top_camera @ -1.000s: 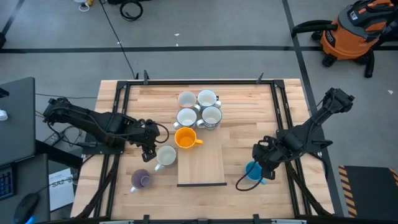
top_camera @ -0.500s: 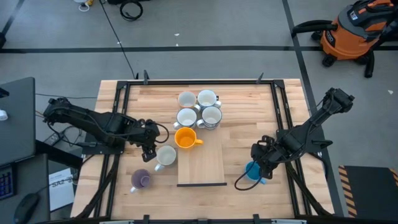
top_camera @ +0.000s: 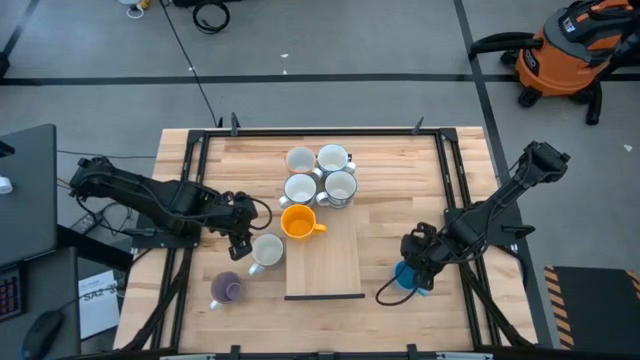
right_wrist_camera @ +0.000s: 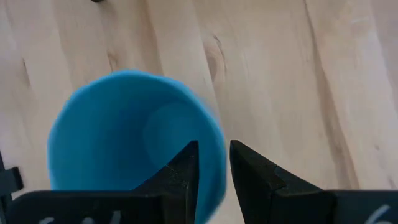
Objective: Place coffee mugs
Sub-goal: Put the light blue mug on the shelf
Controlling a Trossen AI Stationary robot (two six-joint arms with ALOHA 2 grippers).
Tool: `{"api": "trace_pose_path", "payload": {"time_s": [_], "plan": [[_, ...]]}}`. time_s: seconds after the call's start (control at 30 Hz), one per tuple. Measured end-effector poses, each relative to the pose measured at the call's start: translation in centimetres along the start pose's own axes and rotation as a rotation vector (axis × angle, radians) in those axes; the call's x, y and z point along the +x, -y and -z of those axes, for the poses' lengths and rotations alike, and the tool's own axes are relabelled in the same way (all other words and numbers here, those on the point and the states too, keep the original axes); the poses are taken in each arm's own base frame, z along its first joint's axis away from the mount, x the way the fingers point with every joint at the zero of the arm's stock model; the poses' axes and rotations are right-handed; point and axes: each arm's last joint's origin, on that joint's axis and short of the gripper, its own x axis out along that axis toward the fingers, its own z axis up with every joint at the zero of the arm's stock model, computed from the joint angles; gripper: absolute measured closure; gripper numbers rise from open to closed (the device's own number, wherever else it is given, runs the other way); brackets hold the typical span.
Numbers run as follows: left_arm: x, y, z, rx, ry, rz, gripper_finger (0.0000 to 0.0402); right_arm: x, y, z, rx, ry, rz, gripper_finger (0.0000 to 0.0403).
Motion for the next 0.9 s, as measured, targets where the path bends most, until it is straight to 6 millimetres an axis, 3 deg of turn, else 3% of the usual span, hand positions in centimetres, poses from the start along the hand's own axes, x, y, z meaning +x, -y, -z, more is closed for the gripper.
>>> {"api": "trace_pose_path", "payload": {"time_s": [0.3,0.6,0.9], "plan": [[0.0,0.0,0.0,0.001,0.0,0.0,0.0283,1.6,0.4,0.6,0.029,0.02,-0.03,0.0312],[0.0,0.0,0.0,0.001,0.0,0.0,0.0283,1.6,0.4,0.6,0.042,0.019,-0.032,0.0367],[0.0,0.0,0.0,0.001,0.0,0.0,0.0283,0.9,0.1,-0.7,0.109,0.0,-0.111,0.0366]]}}
